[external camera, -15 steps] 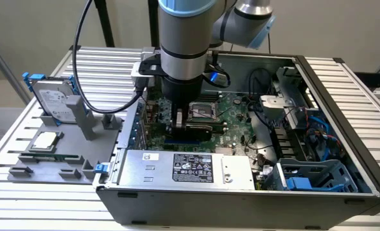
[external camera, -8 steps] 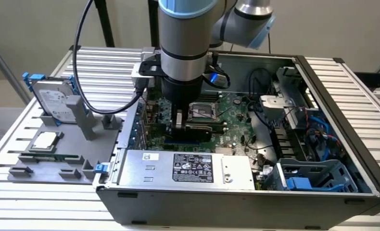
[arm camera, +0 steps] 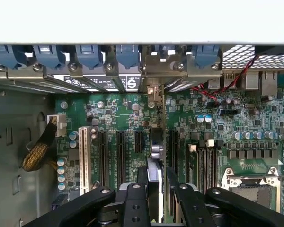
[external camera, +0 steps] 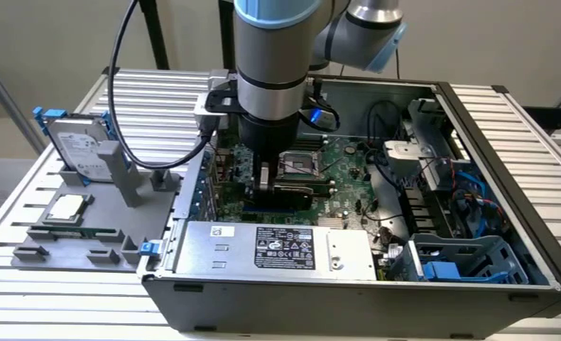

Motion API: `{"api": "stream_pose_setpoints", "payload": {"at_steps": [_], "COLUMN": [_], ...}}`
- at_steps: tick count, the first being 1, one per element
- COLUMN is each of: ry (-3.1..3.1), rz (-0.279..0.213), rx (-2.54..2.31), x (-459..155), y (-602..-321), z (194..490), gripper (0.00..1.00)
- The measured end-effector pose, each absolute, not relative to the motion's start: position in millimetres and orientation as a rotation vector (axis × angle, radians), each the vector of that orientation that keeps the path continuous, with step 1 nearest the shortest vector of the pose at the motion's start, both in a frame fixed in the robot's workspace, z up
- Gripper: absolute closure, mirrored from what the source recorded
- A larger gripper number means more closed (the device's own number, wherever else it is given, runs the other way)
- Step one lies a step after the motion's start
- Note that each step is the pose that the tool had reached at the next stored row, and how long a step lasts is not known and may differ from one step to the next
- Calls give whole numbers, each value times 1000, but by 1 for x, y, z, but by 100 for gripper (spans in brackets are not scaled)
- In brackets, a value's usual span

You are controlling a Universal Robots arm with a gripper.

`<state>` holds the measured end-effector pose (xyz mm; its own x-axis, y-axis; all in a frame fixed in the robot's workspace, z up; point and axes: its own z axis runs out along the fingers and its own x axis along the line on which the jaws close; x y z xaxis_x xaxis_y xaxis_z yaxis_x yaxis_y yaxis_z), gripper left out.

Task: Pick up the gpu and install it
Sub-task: 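Insert the gpu into the slot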

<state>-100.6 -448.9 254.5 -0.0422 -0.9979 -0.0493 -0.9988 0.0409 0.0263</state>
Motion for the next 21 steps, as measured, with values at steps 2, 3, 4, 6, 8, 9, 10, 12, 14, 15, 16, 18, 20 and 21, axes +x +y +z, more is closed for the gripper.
{"api": "stream_pose_setpoints", "payload": {"at_steps": [2,3,4,6,8,9,10,12,14,15,16,18,20,21], "ry": [2255,2255,2256,2257,2257,2258,2258,2259,2260,2260,2261,2262,2263,2263], "rz": [83,83,83,82,82,82,81,80,78,77,76,73,71,71], "rx": [-2162,-2162,-2162,-2162,-2163,-2163,-2163,-2164,-2164,-2165,-2165,-2167,-2168,-2168], "x": [-101,-101,-101,-101,-101,-101,-101,-101,-101,-101,-101,-101,-101,-101], "y": [-449,-448,-448,-447,-447,-447,-447,-447,-447,-447,-446,-446,-446,-446], "z": [254,254,254,254,254,254,254,254,253,252,252,250,248,248], "gripper": [100,100,100,100,100,100,100,100,100,100,100,100,100,100]}}
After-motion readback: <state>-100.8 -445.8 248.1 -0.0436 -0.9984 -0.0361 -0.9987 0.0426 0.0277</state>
